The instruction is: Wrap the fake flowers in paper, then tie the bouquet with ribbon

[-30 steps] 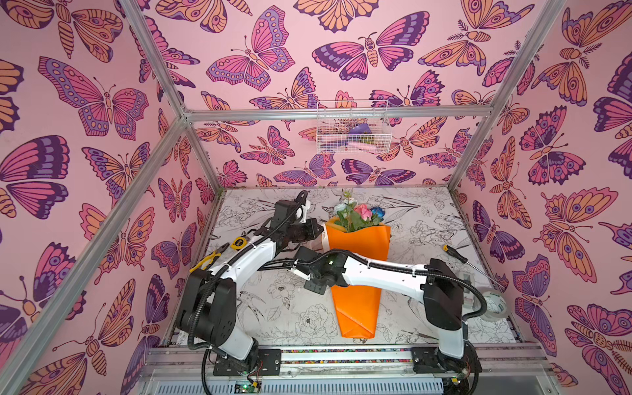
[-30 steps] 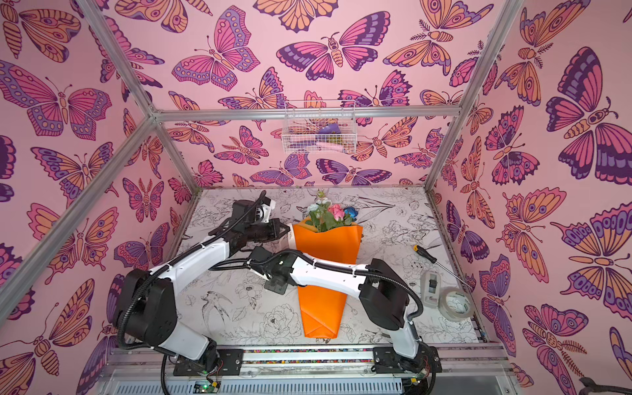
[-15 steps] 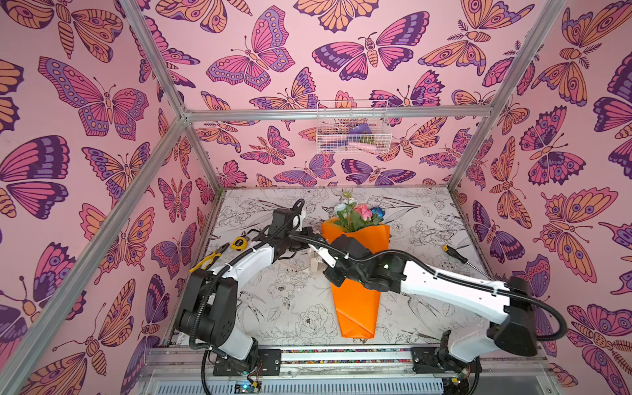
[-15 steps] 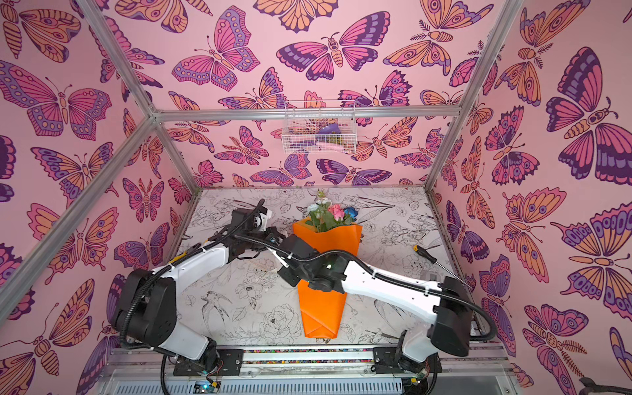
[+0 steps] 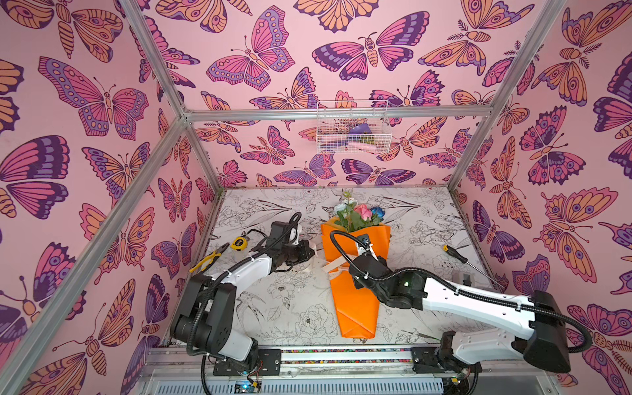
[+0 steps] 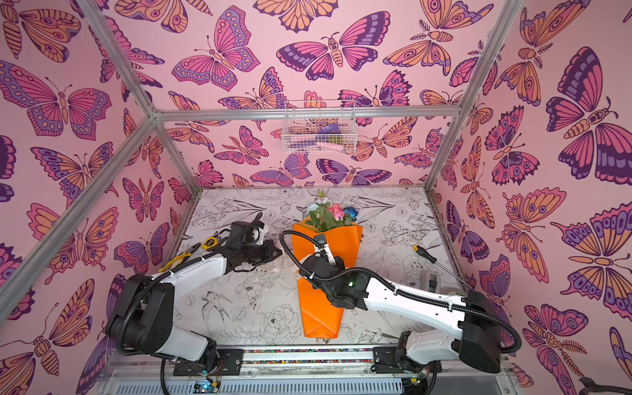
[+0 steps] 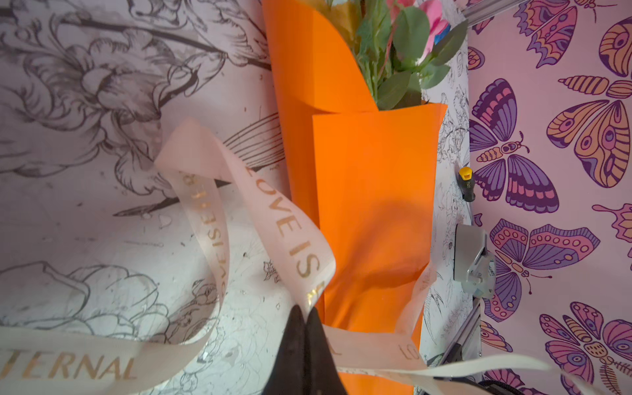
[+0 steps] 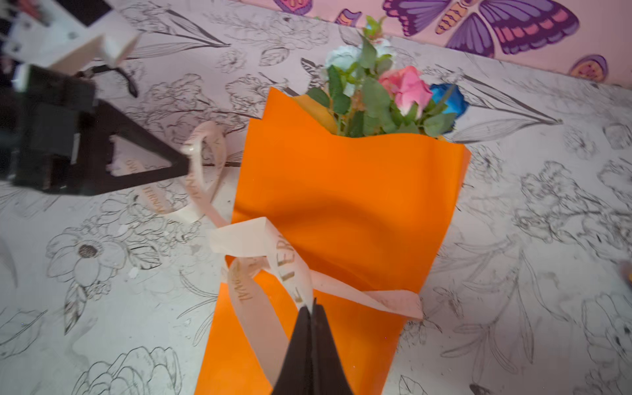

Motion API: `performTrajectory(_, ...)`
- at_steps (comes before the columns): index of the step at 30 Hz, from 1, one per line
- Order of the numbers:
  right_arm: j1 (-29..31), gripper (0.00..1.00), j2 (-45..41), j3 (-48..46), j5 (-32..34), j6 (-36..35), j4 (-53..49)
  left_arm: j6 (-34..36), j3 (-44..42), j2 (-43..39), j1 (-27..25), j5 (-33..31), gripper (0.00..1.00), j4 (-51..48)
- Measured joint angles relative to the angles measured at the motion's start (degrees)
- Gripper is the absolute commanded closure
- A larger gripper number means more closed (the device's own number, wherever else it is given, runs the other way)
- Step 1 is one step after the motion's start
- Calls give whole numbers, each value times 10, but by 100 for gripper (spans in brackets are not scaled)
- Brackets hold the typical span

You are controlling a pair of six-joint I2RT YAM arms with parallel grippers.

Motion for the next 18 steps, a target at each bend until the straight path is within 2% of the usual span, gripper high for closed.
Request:
performTrajectory(6, 0, 73, -7, -38, 2, 124, -77, -9, -16, -14, -7, 1, 100, 0)
performTrajectory(10, 0, 65, -23, -63, -19, 163, -112, -13, -17, -14, -11, 2, 100, 0)
performTrajectory(13, -7, 63, -37, -71, -50, 156, -123, -13, -17, -15, -14, 5, 100, 1)
performTrajectory(18, -51, 52, -39, -51, -124, 89, -115, -15, -18, -20, -21, 5, 100, 0)
